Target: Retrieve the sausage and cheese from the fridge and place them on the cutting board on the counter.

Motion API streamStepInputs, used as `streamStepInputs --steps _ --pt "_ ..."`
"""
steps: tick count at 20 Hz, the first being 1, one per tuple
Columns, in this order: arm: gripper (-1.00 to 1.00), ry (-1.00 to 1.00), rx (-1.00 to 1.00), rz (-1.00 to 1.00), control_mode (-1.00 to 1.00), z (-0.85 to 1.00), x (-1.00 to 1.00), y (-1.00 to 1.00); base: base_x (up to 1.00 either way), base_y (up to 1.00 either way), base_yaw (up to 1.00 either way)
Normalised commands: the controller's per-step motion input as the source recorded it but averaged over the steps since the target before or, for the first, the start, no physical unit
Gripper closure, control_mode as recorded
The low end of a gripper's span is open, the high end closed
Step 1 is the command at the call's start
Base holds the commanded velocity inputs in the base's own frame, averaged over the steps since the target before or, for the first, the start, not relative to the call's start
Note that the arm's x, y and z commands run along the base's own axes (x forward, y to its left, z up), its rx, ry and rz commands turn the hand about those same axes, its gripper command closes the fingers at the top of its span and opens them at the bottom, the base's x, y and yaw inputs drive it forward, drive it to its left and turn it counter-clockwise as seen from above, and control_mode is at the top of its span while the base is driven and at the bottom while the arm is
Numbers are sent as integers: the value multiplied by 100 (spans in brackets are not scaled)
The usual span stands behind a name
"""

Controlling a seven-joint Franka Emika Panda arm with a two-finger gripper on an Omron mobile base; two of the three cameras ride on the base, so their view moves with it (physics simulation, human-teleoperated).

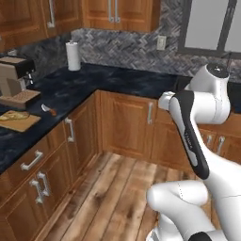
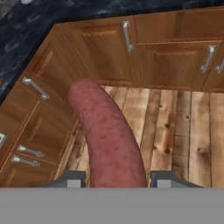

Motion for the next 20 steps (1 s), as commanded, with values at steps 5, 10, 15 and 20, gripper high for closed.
streamStepInputs --steps 5,10,15,20 --pt "100 0 0 0 100 0 0 0 100 -3 55" --pt "100 0 0 0 100 0 0 0 100 -6 56" --pt "100 0 0 0 100 0 0 0 100 -10 60" --pt "100 0 0 0 100 0 0 0 100 -14 61"
